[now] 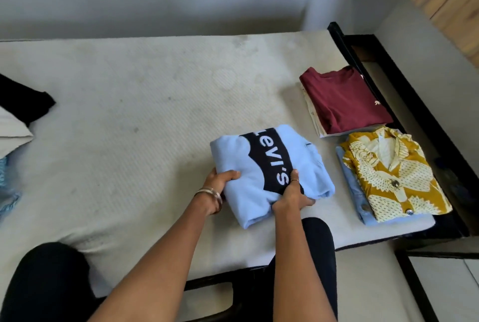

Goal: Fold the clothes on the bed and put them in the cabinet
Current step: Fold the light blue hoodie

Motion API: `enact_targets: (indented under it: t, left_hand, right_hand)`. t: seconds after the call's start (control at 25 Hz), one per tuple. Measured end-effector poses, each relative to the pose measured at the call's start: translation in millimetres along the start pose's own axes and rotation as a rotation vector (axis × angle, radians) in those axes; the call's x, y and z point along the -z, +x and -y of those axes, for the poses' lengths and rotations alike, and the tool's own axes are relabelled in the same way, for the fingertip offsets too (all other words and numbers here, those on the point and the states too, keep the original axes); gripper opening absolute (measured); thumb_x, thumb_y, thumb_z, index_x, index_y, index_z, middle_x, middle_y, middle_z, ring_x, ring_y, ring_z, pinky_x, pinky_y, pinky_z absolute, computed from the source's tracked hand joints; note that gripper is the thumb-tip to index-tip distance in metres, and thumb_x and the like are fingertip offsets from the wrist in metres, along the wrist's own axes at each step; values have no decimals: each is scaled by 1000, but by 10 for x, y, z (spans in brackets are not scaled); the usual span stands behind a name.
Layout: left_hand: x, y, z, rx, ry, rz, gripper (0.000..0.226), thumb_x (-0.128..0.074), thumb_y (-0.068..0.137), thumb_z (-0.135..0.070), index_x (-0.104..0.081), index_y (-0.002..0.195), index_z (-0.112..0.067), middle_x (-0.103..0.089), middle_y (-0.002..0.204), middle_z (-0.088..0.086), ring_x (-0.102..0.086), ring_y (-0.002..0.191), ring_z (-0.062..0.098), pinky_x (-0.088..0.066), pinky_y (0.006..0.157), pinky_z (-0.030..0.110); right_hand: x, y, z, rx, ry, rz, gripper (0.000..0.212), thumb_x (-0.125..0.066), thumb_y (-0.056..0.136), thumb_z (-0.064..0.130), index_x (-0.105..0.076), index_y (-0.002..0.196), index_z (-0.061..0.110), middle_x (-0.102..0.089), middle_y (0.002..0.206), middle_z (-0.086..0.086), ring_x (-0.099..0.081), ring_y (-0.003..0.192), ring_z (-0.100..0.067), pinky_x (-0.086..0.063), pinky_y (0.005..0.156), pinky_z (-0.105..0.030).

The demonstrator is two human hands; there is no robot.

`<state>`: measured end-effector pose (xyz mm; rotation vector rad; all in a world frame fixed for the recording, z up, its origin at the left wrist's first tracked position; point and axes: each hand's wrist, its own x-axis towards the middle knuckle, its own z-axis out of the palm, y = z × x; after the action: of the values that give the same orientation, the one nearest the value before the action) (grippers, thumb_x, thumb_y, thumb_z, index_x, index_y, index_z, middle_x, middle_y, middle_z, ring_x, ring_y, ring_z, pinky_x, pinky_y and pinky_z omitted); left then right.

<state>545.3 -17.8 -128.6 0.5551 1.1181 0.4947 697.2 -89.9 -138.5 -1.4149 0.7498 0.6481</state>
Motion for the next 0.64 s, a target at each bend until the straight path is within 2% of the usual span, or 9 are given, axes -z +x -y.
enact_targets:
  t: [0.08, 0.16, 0.24, 0.28, 0.36, 0.44, 0.52, 0.56, 0.64]
  left_hand:
    - [285, -189, 89, -17, -120, 89, 79, -84, 58, -17, -54, 130, -14, -67, 120, 15, -65, 104, 32, -54, 85, 43]
    - [563, -392, 72, -25, -267, 167, 79, -89, 56, -33, -60, 127, -18, -59, 130, 17, -58, 109, 33, -44, 93, 47]
    - [926, -519, -89, -61, -458, 193, 65, -77, 60, -56, -71, 113, -19, -62, 125, 15, -59, 110, 32, -44, 95, 47]
    - [1106, -524, -194, -87, -524, 181, 68, -71, 60, -65, -72, 112, -20, -64, 125, 14, -61, 113, 33, -45, 97, 48]
    - [1428, -561, -401, -125, -501, 174, 88, -76, 54, -71, -61, 127, -24, -58, 133, 15, -55, 123, 35, -39, 105, 53]
    - [1601, -532, -412, -67, -251, 170, 88, -65, 69, -74, -50, 139, -23, -55, 136, 16, -52, 126, 35, -33, 110, 52]
    - [1669, -456, -206, 54, 42, 100, 72, -44, 86, -72, -57, 132, -18, -62, 127, 15, -59, 118, 32, -39, 107, 49]
    - [1699, -414, -66, 97, 157, -5, 68, -46, 87, -70, -61, 126, -16, -66, 121, 15, -63, 112, 31, -44, 103, 49]
    - [1756, -270, 117, 36, 326, -277, 63, -53, 83, -67, -65, 114, -13, -68, 115, 16, -66, 103, 30, -49, 98, 48]
  right_hand:
    - [-13, -95, -45, 37, -11, 270, 82, -87, 67, 22, -43, 136, 21, -66, 123, -10, -70, 96, -30, -57, 82, -56]
    - [-33, -269, -106, 65, -48, 487, 69, -86, 68, 17, -54, 130, 17, -70, 119, -12, -70, 100, -33, -55, 85, -58]
    - [-98, -439, -140, 84, -86, 692, 56, -81, 77, 15, -57, 128, 13, -70, 116, -14, -69, 102, -34, -54, 90, -55]
    - [-135, -507, -133, 103, -134, 771, 51, -78, 80, 14, -58, 127, 13, -71, 115, -14, -69, 101, -34, -55, 89, -51]
    - [-235, -613, -156, 159, -287, 879, 45, -75, 83, 13, -58, 125, 14, -72, 111, -13, -71, 96, -32, -58, 84, -46]
    - [-323, -616, -258, 266, -532, 877, 49, -78, 82, 20, -54, 125, 22, -71, 113, -9, -71, 97, -29, -59, 83, -44]
    - [-393, -520, -428, 369, -927, 794, 63, -77, 83, 29, -42, 135, 29, -60, 132, -12, -63, 114, -30, -53, 93, -44]
    - [-404, -485, -509, 407, -1127, 730, 69, -74, 85, 28, -35, 143, 24, -53, 139, -15, -56, 121, -34, -50, 95, -43]
    - [-435, -416, -596, 486, -1325, 636, 71, -69, 89, 24, -29, 146, 12, -45, 142, -20, -47, 127, -40, -45, 95, -44]
